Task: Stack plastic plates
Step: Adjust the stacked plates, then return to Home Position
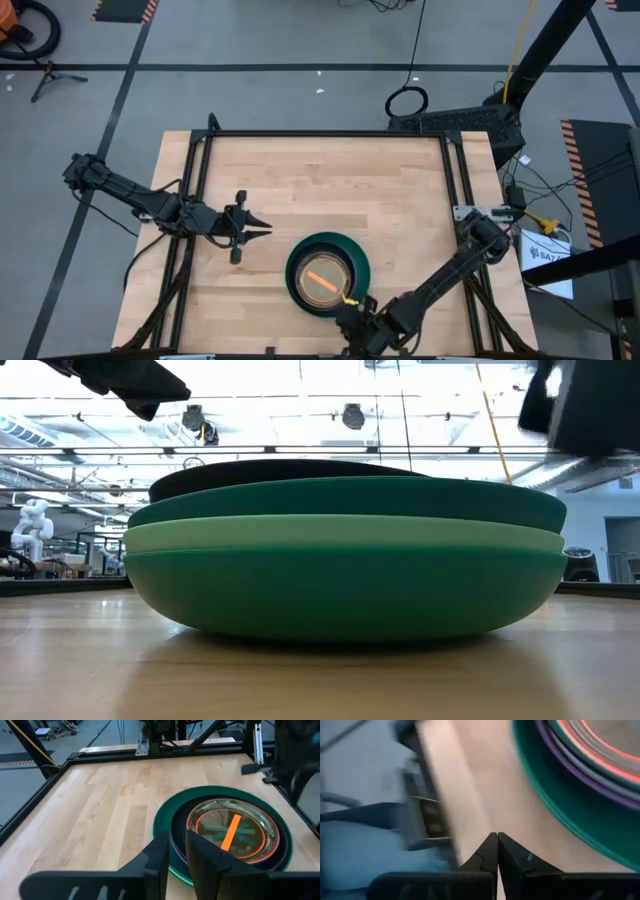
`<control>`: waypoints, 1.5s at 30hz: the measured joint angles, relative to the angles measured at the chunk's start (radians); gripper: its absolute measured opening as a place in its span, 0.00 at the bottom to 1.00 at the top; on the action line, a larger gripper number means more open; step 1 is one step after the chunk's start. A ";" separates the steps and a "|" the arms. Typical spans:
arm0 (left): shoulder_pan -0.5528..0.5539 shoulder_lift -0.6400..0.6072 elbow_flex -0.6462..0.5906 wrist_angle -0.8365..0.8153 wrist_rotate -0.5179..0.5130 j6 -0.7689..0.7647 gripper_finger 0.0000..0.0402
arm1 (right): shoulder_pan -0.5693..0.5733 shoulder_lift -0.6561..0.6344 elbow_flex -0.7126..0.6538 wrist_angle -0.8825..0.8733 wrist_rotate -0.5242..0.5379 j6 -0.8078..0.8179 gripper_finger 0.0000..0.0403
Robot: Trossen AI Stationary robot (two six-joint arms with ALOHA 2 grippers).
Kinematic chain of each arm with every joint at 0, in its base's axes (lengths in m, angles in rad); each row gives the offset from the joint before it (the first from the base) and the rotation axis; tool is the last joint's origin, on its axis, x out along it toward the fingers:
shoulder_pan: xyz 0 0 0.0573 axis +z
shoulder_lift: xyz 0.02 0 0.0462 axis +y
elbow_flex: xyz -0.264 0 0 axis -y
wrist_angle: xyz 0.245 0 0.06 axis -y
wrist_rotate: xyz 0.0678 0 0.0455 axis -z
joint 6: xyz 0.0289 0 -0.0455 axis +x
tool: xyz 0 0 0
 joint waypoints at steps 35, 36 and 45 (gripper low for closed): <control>-0.099 -0.184 -0.032 -0.132 -0.129 0.114 0.18 | -0.330 -0.504 -0.507 0.250 0.164 -1.047 0.00; -0.098 -0.212 -0.052 -0.131 -0.129 0.124 0.18 | -0.353 -0.555 -0.571 0.321 0.134 -1.068 0.00; -0.072 -0.559 -0.257 -0.093 -0.130 0.123 0.18 | -0.495 -0.985 -0.996 0.571 0.015 -1.095 0.00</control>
